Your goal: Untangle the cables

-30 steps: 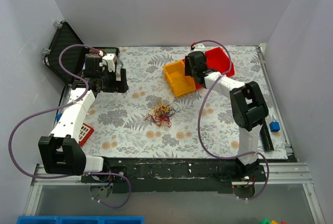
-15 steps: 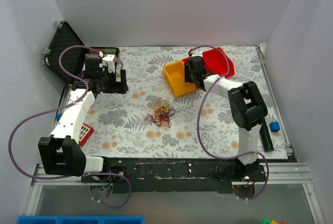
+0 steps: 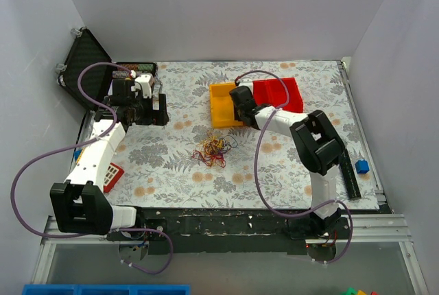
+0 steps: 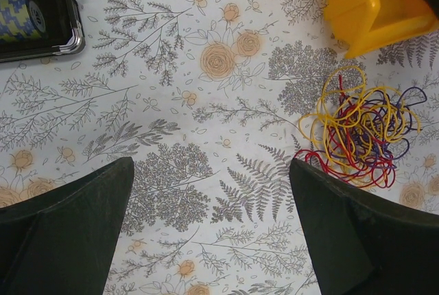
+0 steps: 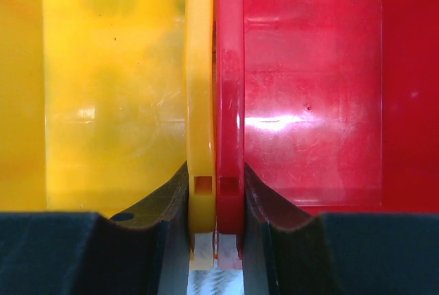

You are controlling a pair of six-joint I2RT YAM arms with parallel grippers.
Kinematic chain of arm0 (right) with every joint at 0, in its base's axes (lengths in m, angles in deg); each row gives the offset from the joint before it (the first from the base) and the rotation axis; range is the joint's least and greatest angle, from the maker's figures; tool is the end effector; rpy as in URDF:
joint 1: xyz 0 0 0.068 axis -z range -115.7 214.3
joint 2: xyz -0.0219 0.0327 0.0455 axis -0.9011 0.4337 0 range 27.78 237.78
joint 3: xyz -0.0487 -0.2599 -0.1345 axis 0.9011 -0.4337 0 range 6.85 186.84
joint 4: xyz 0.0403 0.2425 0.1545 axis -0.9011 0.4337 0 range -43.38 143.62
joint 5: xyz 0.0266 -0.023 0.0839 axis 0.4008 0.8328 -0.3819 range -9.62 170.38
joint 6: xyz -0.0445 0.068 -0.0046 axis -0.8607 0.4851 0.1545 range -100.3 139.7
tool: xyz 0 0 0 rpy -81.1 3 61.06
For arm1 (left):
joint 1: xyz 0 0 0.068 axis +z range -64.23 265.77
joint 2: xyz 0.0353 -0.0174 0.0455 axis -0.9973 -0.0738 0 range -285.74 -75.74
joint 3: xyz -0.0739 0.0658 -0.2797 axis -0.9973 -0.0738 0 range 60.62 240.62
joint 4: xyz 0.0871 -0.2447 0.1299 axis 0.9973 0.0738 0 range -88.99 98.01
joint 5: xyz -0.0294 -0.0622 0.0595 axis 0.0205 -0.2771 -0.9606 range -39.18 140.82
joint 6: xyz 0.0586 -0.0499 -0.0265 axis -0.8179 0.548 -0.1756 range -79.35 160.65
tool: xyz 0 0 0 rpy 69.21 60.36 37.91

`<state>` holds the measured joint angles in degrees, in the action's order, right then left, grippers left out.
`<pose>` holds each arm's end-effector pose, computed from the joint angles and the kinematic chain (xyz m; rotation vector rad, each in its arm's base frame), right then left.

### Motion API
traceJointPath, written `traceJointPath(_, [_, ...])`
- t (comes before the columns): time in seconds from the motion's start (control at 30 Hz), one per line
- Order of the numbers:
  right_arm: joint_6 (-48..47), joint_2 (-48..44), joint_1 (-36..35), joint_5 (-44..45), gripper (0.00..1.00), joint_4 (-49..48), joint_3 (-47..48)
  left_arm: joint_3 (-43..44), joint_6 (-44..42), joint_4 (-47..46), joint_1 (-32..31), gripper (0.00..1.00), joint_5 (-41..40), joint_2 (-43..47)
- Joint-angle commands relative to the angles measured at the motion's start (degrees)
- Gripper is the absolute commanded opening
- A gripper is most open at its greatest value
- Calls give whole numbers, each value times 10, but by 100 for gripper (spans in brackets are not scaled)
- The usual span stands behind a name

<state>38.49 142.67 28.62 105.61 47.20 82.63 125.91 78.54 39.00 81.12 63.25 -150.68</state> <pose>0.4230 0.2667 0.1599 -0.0933 2.1850 0.0345 0.3209 -0.0413 0.2995 -0.6049 2.3896 -0.5963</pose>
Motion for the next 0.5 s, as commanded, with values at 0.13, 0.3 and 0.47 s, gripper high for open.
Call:
traceJointPath(0.13, [134,27,-77,30,20,145,68,-19,-15,-6,1,98,-9,45])
traceJointPath(0.3, [208,40,-133,77,23,169,95,-36,-23,-6,1,98,-4,59])
traceJointPath(0.47, [246,71,-154,66,27,183,150,-43,-28,1,1,98,-5,65])
